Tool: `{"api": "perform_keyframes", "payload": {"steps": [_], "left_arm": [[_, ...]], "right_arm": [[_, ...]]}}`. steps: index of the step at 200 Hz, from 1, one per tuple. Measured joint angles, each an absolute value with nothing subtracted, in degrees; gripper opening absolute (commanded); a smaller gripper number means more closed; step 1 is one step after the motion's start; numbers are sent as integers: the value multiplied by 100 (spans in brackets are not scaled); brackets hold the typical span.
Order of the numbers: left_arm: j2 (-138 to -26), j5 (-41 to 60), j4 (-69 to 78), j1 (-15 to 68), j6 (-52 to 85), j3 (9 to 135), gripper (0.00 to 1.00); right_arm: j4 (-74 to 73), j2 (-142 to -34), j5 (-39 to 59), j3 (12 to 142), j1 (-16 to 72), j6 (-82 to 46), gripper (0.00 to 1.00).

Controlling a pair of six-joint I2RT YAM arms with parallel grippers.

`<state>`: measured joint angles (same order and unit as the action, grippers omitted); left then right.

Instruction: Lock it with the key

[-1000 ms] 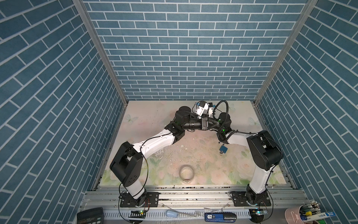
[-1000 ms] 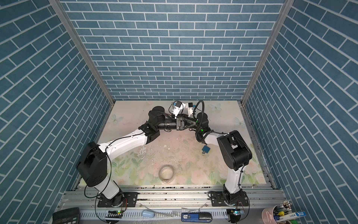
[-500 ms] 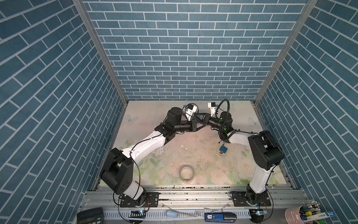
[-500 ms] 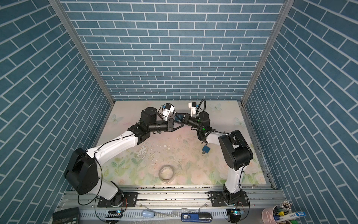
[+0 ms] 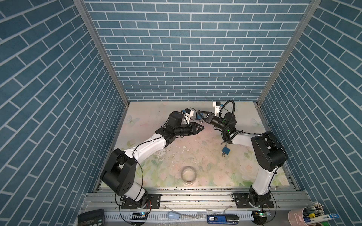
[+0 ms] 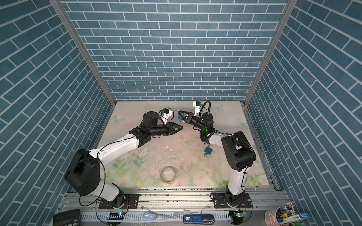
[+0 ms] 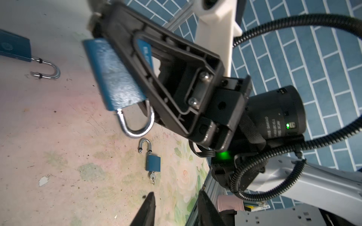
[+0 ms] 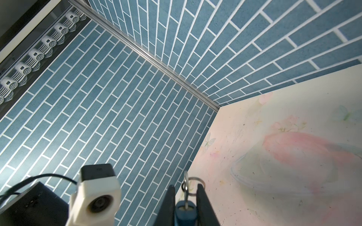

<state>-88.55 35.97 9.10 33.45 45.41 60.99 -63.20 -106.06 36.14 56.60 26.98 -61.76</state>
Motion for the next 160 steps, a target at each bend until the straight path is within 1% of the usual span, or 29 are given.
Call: {"api": "perform_keyframes", "payload": {"steps": [60,74,123,135,160], "left_arm": [[-9249,3448,1680,3249,5022,6099,43],[-9378,3409,1876,3249,5120,6099,39],[-9655,3229,2495,3253,5540,5933,33],[-9712,3214,2624,3251,5625,5931,30],[-9819,3092,2926,3247,5837,5894,29]], "right_arm": [[-6696,-10606,3507,5441,2698,-6361,0],[-6851,-10608,3459,5400,2698,-6464,0],[-7229,-10610,3341,5349,2698,-6630,0],[-7286,-10610,3295,5349,2694,-6646,0],[-7367,-10610,3275,5341,2694,-6689,0]]}}
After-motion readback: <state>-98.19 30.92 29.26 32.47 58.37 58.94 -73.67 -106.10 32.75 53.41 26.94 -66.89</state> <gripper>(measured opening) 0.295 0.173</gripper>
